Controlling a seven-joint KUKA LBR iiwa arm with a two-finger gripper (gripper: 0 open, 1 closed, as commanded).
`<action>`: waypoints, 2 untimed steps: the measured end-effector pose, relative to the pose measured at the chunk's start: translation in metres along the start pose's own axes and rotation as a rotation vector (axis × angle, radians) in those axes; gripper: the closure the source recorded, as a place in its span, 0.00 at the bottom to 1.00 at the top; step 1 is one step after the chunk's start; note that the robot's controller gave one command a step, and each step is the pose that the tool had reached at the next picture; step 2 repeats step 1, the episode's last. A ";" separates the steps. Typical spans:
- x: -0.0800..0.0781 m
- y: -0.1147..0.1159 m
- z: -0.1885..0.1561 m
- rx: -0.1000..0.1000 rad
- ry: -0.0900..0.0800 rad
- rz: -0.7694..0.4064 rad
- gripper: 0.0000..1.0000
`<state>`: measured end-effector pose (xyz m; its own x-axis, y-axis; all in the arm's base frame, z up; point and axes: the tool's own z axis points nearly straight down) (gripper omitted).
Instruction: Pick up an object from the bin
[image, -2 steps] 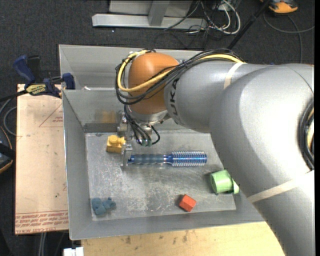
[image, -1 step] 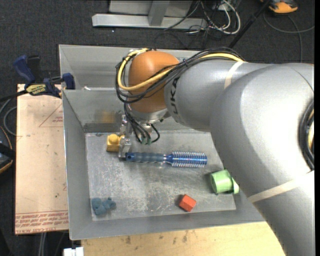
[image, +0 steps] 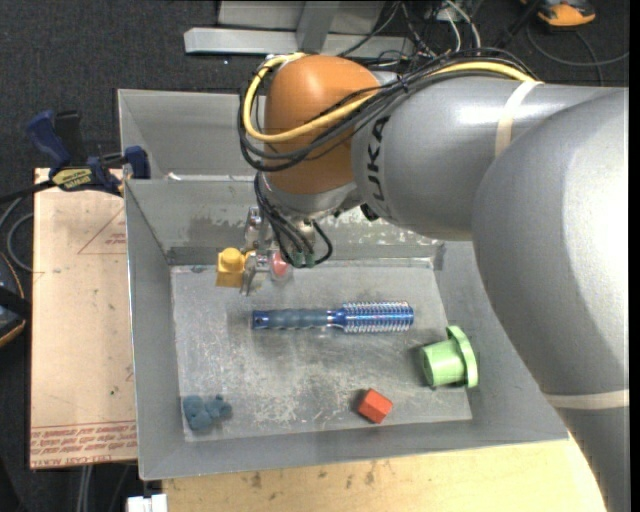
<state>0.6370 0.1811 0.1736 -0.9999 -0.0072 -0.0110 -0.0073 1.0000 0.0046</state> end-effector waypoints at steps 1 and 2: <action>-0.012 0.006 -0.083 0.000 -0.002 0.023 1.00; -0.012 0.006 -0.083 0.000 -0.002 0.023 1.00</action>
Offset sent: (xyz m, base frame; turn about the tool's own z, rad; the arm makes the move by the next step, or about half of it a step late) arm 0.0082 0.0043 0.0770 0.0259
